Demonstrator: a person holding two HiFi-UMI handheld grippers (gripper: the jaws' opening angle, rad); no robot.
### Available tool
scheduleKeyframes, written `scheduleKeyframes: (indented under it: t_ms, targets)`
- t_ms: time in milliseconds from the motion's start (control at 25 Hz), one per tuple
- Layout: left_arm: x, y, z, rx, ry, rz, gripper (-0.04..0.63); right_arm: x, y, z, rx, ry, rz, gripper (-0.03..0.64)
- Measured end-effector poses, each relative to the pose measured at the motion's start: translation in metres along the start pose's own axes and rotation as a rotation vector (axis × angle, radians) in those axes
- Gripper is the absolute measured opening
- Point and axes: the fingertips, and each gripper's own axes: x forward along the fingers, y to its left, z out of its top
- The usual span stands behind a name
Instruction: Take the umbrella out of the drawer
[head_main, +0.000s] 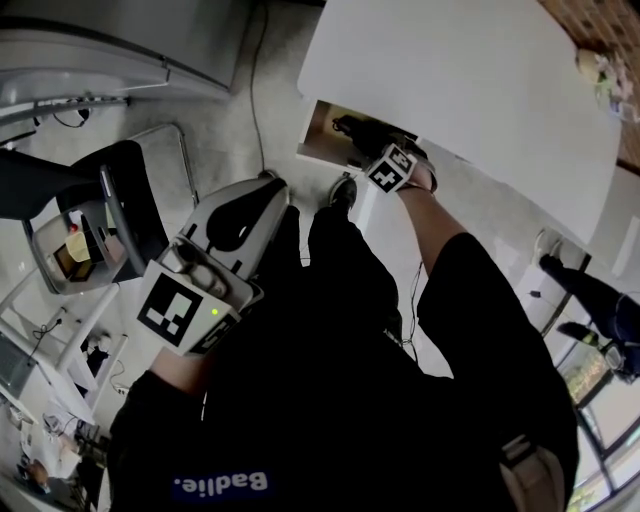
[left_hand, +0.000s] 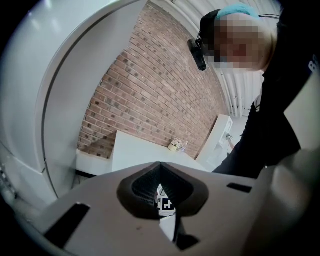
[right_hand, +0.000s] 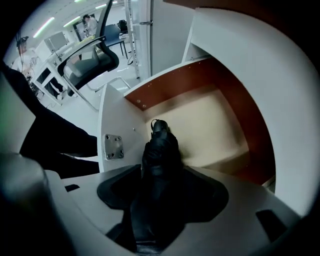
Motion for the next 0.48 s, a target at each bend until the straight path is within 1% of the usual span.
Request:
scheduleKeyframes:
  t_ms: [80, 200, 360, 480]
  targets:
    - [0.0, 0.0, -0.002, 0.003, -0.001, 0.002, -0.002, 0.008, -0.001, -0.002, -0.006, 0.019, 0.007, 0.268]
    - [-0.002, 0.002, -0.011, -0.003, 0.025, 0.015, -0.003, 0.02, 0.001, -0.004, -0.014, 0.056, 0.025, 0.28]
    - [0.0, 0.006, -0.013, -0.018, 0.008, 0.028, -0.002, 0.036, 0.003, -0.006, -0.008, 0.123, 0.057, 0.289]
    - [-0.001, 0.009, -0.019, -0.018, 0.042, 0.045, -0.003, 0.047, 0.004, -0.009, 0.011, 0.162, 0.088, 0.296]
